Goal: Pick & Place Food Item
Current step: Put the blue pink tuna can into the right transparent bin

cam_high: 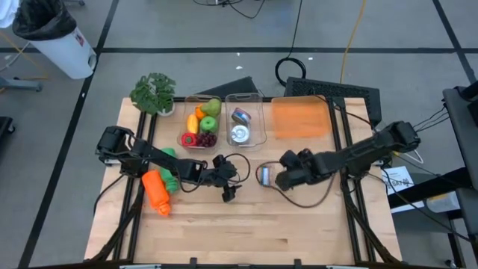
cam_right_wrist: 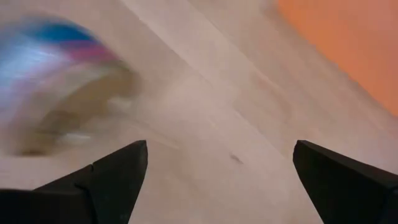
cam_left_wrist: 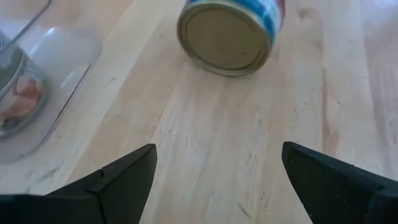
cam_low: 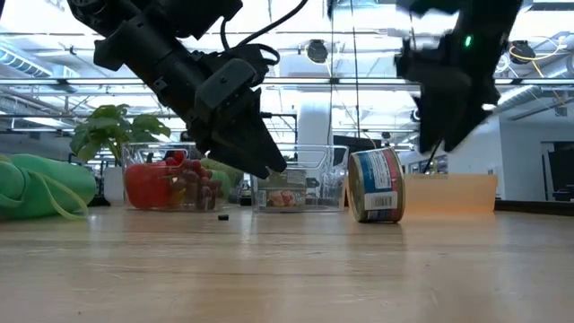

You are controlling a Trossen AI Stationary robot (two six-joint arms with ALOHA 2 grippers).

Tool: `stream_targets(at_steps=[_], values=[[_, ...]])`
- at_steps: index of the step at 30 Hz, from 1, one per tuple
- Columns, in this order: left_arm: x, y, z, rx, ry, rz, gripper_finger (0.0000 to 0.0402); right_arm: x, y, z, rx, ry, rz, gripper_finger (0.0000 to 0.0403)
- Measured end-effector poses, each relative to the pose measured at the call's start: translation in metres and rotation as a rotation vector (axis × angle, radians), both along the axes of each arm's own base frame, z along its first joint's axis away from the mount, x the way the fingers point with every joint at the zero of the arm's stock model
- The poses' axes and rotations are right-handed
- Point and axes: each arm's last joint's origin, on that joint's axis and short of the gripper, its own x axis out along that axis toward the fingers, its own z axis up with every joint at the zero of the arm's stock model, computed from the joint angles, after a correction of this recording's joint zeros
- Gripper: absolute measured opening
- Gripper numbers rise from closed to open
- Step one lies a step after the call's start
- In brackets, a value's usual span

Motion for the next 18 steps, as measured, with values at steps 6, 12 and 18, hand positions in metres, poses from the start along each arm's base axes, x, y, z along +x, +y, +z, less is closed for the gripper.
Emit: stream_targets(at_steps=[6,12,18], values=[[0.002,0.007,0.0,0.005,-0.004,0.01,0.036,0.008,0.033,0.001,0.063,-0.3,0.129,0.0384],[0.003,0.014,0.0,0.002,0.01,-0.028,0.036,0.022,0.045,-0.024,0.087,-0.437,0.136,0.0384],[0.004,0.018,0.0,-0.009,0.02,-0.063,0.036,0.038,0.061,-0.035,-0.044,-0.453,0.114,0.0384]])
